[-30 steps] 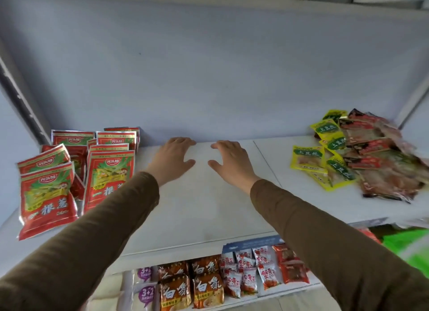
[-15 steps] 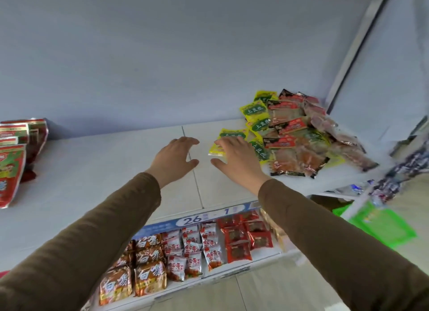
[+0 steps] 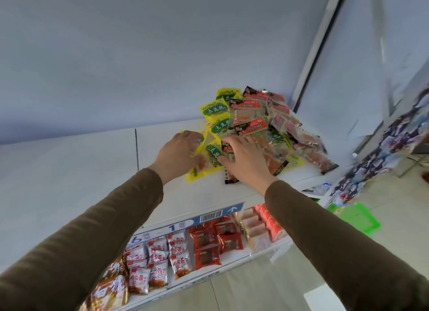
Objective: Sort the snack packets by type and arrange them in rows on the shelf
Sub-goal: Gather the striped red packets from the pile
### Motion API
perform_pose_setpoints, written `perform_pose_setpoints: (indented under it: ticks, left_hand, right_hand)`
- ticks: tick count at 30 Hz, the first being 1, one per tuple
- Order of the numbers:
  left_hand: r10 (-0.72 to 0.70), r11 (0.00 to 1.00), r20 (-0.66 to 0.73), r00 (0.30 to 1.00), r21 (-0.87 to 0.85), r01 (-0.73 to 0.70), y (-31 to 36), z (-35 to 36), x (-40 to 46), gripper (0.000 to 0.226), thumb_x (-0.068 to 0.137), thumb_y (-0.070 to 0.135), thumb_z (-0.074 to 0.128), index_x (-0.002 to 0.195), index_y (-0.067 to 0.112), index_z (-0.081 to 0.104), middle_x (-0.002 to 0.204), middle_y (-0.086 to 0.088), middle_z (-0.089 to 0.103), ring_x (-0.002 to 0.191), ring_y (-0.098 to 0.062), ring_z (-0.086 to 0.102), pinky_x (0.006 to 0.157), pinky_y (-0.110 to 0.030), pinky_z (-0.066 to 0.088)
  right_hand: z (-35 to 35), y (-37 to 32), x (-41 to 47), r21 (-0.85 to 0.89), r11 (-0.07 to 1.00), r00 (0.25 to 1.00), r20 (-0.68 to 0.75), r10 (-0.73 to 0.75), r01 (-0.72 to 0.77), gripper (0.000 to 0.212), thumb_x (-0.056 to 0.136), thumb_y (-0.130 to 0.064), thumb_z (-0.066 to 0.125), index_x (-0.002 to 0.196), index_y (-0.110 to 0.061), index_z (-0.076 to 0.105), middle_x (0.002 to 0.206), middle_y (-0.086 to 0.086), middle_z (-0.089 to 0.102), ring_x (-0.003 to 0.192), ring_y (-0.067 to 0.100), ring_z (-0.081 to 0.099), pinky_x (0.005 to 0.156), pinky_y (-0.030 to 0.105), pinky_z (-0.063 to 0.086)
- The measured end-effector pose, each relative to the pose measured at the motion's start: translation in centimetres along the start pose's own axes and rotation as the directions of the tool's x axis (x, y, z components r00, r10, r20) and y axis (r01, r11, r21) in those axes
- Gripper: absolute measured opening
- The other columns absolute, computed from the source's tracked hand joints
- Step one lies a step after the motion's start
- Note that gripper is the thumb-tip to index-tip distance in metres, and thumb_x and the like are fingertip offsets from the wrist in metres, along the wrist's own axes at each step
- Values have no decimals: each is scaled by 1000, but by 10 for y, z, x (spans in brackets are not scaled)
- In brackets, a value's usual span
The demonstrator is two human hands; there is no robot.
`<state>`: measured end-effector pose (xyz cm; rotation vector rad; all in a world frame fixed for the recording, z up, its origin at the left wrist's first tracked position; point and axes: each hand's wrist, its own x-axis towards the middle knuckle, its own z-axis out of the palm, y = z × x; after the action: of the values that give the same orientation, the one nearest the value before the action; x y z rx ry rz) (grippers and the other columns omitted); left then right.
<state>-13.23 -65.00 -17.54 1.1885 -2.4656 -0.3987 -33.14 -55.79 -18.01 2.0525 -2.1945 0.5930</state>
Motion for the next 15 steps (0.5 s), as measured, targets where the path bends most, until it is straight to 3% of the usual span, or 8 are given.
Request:
perform_pose_setpoints:
  ticks: [8, 15]
  left_hand:
    - [27, 999, 35, 999, 26, -28, 62, 40, 54, 61, 95, 38, 66, 151, 26, 44, 154, -3, 45, 138, -26, 43, 109, -43, 39]
    - [-103, 994, 57, 993, 29, 102, 107, 70, 96, 72, 93, 41, 69, 156, 30, 35, 160, -4, 37, 144, -28, 39, 113, -46, 38]
  right_hand:
    - [-15, 94, 15, 29, 999, 1000, -9, -14, 14, 51, 96, -52, 57, 140, -25, 49, 140, -2, 55, 133, 24, 42, 105, 44, 41]
    - [-34, 201, 35, 90, 994, 998, 30, -58, 55, 50, 99, -49, 54, 142, -24, 48, 142, -1, 53, 134, 24, 44, 107, 43, 39]
